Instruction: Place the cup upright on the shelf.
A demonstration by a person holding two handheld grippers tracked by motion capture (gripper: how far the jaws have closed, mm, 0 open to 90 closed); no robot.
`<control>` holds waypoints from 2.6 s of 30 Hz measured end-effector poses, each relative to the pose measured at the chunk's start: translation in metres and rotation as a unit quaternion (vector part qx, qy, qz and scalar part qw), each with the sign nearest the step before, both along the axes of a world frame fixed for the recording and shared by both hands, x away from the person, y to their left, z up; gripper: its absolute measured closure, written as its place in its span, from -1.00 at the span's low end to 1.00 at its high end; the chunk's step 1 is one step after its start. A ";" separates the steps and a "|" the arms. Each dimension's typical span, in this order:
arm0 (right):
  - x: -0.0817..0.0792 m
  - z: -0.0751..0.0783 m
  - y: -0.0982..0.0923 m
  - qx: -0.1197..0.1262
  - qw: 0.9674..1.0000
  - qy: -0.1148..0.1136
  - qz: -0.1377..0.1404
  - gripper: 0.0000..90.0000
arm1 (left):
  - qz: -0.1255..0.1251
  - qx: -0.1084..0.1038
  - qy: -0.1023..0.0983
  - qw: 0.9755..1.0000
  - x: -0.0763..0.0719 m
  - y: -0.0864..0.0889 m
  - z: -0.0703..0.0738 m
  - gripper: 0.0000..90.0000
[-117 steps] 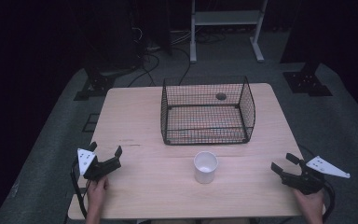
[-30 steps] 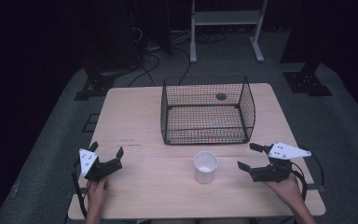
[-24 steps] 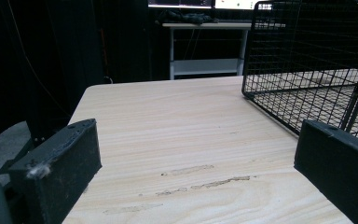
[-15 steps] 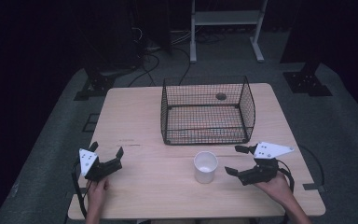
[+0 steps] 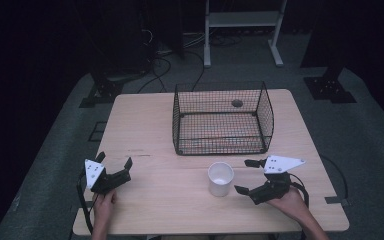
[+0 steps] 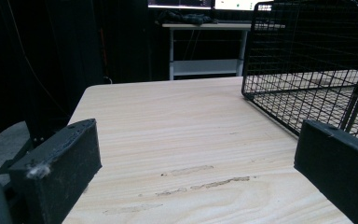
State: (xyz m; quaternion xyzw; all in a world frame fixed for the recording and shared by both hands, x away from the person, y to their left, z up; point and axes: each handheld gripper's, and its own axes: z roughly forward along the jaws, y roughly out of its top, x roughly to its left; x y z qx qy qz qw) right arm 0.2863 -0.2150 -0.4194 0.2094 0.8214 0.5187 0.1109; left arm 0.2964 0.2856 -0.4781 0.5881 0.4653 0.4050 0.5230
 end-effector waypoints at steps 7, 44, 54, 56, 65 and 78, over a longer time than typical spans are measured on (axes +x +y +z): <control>0.002 -0.004 0.011 -0.005 1.000 0.009 0.007 -0.94 | 0.000 0.002 0.000 1.000 0.000 0.000 0.000 -1.00; 0.025 -0.021 0.056 -0.030 0.999 0.024 0.031 -0.59 | -0.001 0.000 -0.001 1.000 0.000 0.000 0.000 -1.00; 0.027 -0.014 0.051 -0.014 0.999 0.031 0.034 -0.56 | -0.001 0.000 -0.002 1.000 0.000 0.000 0.000 -1.00; 0.028 -0.010 0.047 0.000 0.999 0.034 0.032 -0.56 | -0.001 0.000 -0.001 1.000 0.000 0.000 0.000 -1.00; 0.035 0.007 0.036 0.003 0.999 0.041 0.034 -0.56 | 0.000 0.002 -0.001 1.000 0.000 0.000 0.000 -1.00; 0.050 0.033 0.036 0.008 0.998 0.049 0.042 -0.56 | 0.000 0.003 -0.001 1.000 0.000 0.000 0.000 -1.00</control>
